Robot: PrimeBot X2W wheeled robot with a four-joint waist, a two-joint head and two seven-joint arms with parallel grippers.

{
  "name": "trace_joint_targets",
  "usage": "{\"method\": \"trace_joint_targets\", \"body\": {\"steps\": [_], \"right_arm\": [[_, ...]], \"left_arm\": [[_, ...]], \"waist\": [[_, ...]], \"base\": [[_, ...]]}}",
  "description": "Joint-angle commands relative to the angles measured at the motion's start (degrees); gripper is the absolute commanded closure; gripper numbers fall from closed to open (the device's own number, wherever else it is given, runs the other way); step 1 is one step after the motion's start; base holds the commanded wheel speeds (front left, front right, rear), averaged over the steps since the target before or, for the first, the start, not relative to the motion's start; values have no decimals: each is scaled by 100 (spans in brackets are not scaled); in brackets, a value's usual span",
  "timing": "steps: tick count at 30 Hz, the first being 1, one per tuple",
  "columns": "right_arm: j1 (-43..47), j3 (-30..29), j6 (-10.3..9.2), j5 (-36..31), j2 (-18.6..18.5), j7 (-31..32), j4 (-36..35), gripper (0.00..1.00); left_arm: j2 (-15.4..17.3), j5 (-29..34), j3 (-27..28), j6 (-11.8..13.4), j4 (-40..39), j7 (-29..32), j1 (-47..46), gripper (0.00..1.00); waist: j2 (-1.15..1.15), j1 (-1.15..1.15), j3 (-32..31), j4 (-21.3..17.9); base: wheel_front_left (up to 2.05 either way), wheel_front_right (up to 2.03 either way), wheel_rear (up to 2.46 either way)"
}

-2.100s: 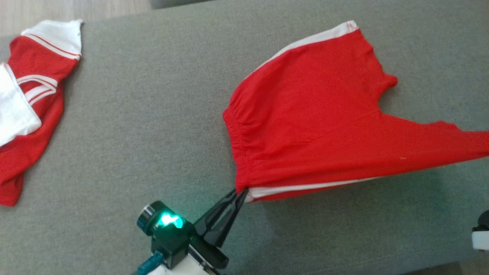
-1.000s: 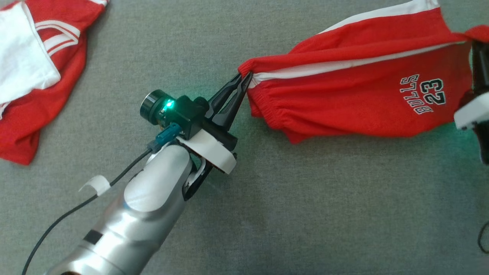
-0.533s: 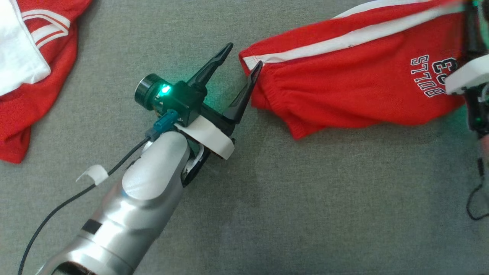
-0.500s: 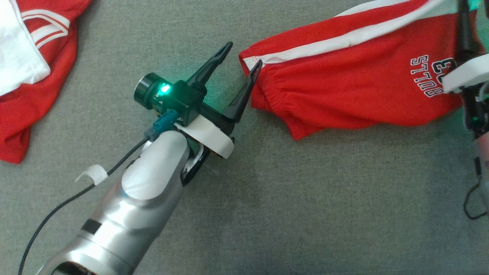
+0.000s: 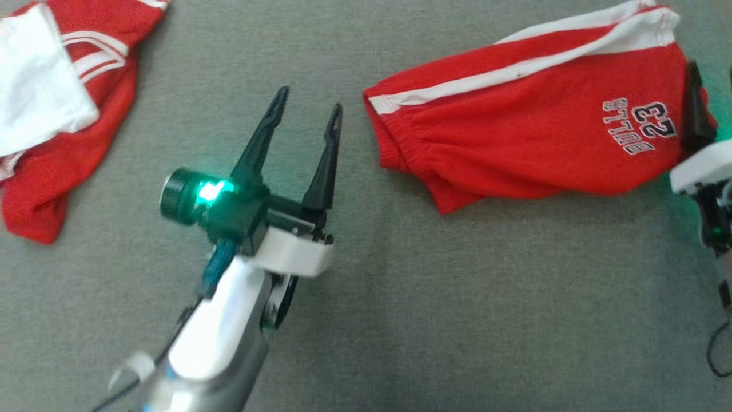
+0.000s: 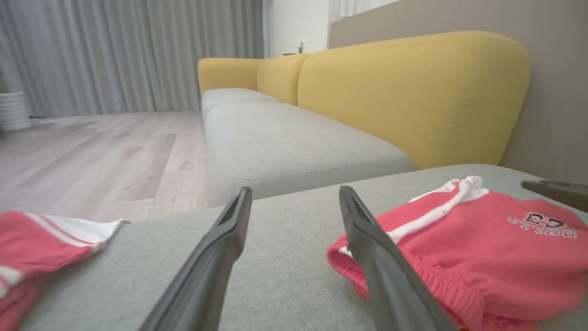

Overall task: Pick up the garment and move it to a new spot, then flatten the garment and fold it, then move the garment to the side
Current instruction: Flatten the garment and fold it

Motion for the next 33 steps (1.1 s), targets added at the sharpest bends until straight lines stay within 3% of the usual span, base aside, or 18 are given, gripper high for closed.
{"method": "trace_joint_targets", "body": {"steps": [1,6,7,9,14,26,29,33], "right_arm": [[63,58,-5,117,-160,158,33,0],[159,258,-5,535,-258,904,472,0],[197,323,-5,679,-245,1111,516,18],[270,444,-5,944,-266,1361,498,100],[320,510,-5,1085,-435,1069,484,100],[198,735,-5,664,-1071,454,838,100],[89,841,-5,642,-1099,292,628,100],[-38,1065,-5,624,-877,196,45,100]], "left_arm": [[7,166,322,176,-485,-28,211,0],[-104,381,497,371,-1133,-28,904,0],[-120,398,507,379,-1208,-28,1021,0],[-145,419,520,390,-1324,-28,1221,0],[-174,444,595,417,-1447,-28,1496,0],[-193,593,897,286,-1521,-28,1803,0],[-195,608,918,236,-1488,-28,1816,0],[-198,615,915,196,-1426,-28,1866,0]], "waist": [[0,1,-103,162],[0,1,-222,432],[0,1,-250,473],[0,1,-308,538],[0,1,-465,517],[0,1,-872,-87],[0,1,-920,-165],[0,1,-1030,-207]], "base": [[0,0,0],[0,0,0],[0,0,0],[0,0,0],[0,0,0],[0,0,0],[0,0,0],[0,0,0]]}}
